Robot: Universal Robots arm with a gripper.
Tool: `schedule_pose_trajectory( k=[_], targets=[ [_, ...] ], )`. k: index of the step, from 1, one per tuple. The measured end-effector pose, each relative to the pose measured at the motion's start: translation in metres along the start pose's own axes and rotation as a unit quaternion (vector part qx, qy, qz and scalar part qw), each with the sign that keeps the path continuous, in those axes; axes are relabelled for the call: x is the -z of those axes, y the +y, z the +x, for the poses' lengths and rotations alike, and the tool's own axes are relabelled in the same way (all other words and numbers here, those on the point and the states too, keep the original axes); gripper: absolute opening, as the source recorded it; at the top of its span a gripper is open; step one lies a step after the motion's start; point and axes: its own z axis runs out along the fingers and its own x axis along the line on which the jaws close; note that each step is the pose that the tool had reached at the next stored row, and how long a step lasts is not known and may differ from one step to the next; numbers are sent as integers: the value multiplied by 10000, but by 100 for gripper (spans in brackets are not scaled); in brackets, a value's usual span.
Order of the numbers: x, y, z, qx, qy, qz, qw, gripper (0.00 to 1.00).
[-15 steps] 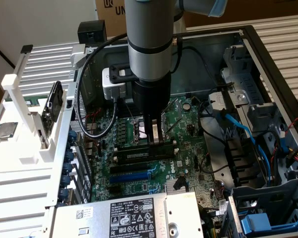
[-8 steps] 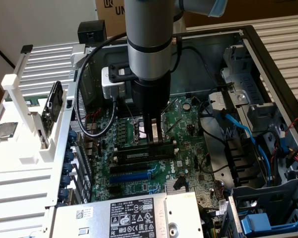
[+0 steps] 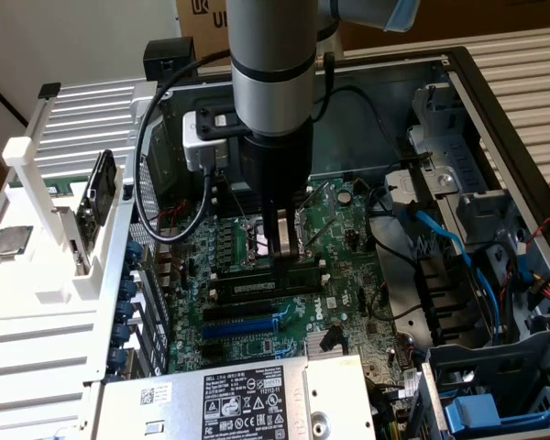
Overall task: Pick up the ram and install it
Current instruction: 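Insert the ram into the slot, then press down the ram until it locks into place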
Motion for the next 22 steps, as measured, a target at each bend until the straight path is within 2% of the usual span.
schedule_pose_trajectory(
  k=[5,20,21,22],
  targets=[
    [39,2,-1,0,0,0,10000,22],
    [40,3,-1,0,0,0,10000,22],
    [39,2,-1,0,0,0,10000,19],
    [39,2,-1,0,0,0,10000,13]
  ],
)
